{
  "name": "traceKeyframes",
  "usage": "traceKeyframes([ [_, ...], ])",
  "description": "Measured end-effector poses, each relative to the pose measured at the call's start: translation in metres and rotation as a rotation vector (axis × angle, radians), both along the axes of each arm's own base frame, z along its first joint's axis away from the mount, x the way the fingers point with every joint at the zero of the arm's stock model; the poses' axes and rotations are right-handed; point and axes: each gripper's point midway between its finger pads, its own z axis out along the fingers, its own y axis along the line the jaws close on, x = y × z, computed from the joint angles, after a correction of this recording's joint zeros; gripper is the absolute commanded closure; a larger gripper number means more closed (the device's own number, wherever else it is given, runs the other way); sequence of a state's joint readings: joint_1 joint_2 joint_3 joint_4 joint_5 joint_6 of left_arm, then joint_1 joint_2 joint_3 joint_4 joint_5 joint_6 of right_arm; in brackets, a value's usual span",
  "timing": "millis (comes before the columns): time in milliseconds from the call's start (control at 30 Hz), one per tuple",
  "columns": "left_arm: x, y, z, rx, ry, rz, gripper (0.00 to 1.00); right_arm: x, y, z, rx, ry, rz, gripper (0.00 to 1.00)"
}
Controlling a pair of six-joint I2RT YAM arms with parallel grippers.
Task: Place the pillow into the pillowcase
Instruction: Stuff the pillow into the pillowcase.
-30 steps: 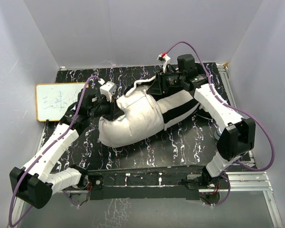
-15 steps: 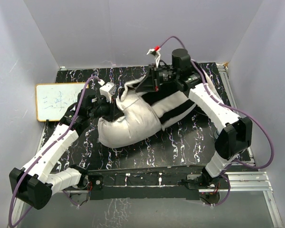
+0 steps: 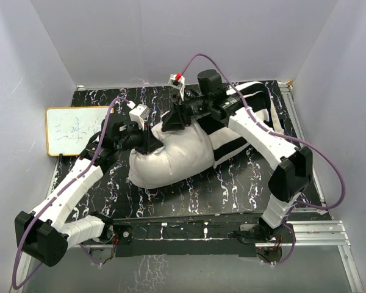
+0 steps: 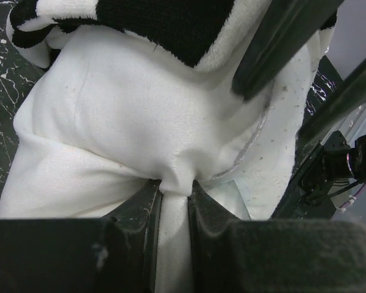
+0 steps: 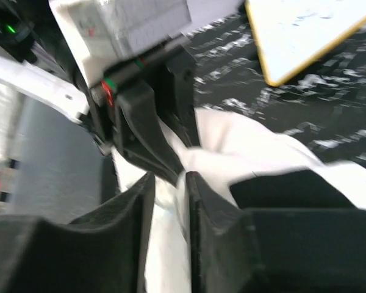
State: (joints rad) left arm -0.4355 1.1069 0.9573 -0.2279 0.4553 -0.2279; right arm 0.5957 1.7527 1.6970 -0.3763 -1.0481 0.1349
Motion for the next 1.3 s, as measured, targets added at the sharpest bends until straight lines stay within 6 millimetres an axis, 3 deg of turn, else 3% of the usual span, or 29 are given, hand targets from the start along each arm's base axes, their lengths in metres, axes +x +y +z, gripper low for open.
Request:
traceKeyframes([
  [133,0.000,0.000,-0.002,-0.011,-0.007,0.006,1.00,0.010,-0.039,0.005,-0.080,-0.154,-0.093,0.41],
  [267,0.001,-0.002,-0.002,-0.024,-0.007,0.008,1.00,0.021,-0.093,0.039,-0.118,-0.349,-0.245,0.03],
  [333,0.001,-0.002,-0.001,-0.029,-0.007,0.008,1.00,0.034,-0.118,0.053,-0.154,-0.463,-0.340,0.01],
  [433,0.000,-0.003,-0.001,-0.032,-0.004,0.007,1.00,0.050,-0.130,0.058,-0.208,-0.586,-0.389,0.01],
  [533,0.000,-0.003,-0.001,-0.033,-0.004,0.004,1.00,0.072,-0.122,0.039,-0.256,-0.609,-0.364,0.01],
  [633,-0.002,-0.002,0.001,-0.034,-0.006,0.004,1.00,0.095,-0.106,-0.006,-0.326,-0.559,-0.322,0.01],
  [700,-0.004,-0.001,0.002,-0.034,-0.007,0.004,1.00,0.103,-0.099,-0.038,-0.381,-0.511,-0.296,0.13],
  [767,-0.004,0.000,0.002,-0.032,-0.010,0.003,1.00,0.106,-0.092,-0.060,-0.423,-0.473,-0.274,0.44],
  [833,-0.004,0.000,0.002,-0.031,-0.012,0.004,1.00,0.112,-0.088,-0.065,-0.438,-0.467,-0.279,0.64],
  [900,-0.003,0.000,0.003,-0.029,-0.016,0.006,1.00,0.116,-0.083,-0.057,-0.432,-0.475,-0.293,0.67],
  [1000,-0.003,0.000,0.003,-0.027,-0.021,0.005,1.00,0.117,-0.079,-0.037,-0.397,-0.478,-0.312,0.58],
  [1067,-0.003,0.000,0.003,-0.027,-0.020,0.002,1.00,0.115,-0.075,-0.022,-0.354,-0.475,-0.312,0.57],
  [1167,-0.004,0.000,0.003,-0.028,-0.019,-0.003,1.00,0.113,-0.068,0.000,-0.286,-0.479,-0.306,0.84],
  [1233,-0.005,0.000,0.003,-0.028,-0.019,-0.004,1.00,0.114,-0.065,0.004,-0.267,-0.480,-0.306,0.91],
  [1300,-0.005,0.000,0.003,-0.028,-0.019,-0.004,1.00,0.116,-0.063,-0.001,-0.273,-0.467,-0.306,0.92],
])
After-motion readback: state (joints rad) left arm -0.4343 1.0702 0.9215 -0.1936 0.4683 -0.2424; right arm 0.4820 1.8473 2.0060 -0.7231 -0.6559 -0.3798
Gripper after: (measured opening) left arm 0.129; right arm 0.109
